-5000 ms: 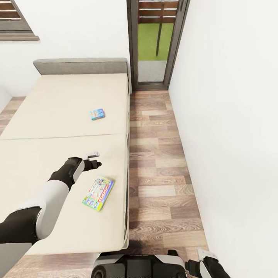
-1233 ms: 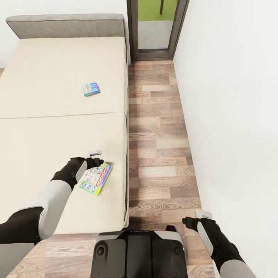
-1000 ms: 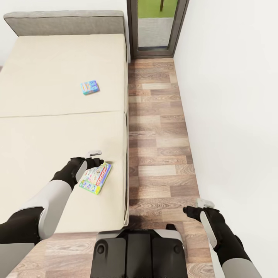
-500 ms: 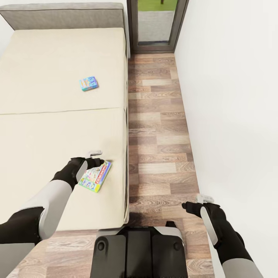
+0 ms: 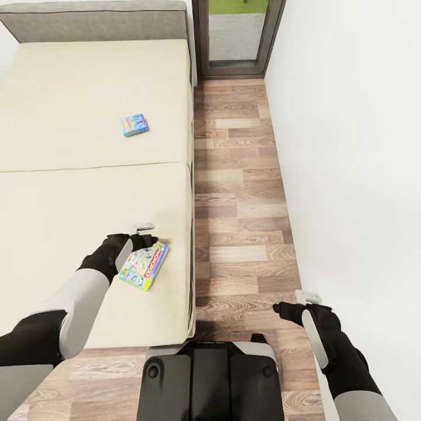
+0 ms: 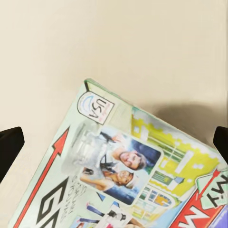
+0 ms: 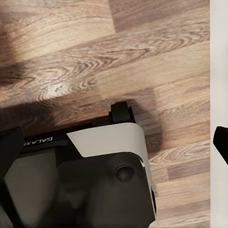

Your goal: Put all the toys in the child's room - the three board games (two on the bed and one on the table), the two jigsaw puzzles on the table, and the tennis ball on the table - inside the toy box on the table in the child's room.

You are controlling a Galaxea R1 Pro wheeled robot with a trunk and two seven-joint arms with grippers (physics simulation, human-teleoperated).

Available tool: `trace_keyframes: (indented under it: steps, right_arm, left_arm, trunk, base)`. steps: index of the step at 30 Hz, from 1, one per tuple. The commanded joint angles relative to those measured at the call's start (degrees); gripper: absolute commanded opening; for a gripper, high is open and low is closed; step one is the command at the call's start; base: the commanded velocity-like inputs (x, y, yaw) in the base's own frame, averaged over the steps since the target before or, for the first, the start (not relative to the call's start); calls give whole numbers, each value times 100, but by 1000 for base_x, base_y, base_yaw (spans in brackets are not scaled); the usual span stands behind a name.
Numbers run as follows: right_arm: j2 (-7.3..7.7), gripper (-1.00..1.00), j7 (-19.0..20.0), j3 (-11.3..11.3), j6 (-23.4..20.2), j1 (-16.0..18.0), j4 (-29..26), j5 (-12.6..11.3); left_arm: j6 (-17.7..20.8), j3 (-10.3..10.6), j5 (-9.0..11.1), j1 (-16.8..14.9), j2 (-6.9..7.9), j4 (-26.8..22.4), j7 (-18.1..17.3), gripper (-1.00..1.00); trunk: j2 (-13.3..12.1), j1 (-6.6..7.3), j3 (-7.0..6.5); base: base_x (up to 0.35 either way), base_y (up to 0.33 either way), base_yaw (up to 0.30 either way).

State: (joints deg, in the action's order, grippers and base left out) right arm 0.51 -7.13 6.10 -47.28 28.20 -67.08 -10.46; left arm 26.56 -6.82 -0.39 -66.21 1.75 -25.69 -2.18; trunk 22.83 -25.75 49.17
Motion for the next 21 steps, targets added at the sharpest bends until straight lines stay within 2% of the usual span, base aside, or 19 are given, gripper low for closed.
trace_keyframes:
  steps: [1,21]
  right_arm:
    - [1,100,-51,-3,-21,2,-6,-61]
    - [-46,100,-50,-9,-18,3,-6,-51]
  left_arm:
    - [34,-32,-5,-1,-3,-8,-23,100]
    - [33,20,-5,-49,9,-101,-11,100]
  trunk:
    - [9,-3,6]
    - [9,-3,6]
  base:
    - [0,0,0]
    - [0,0,0]
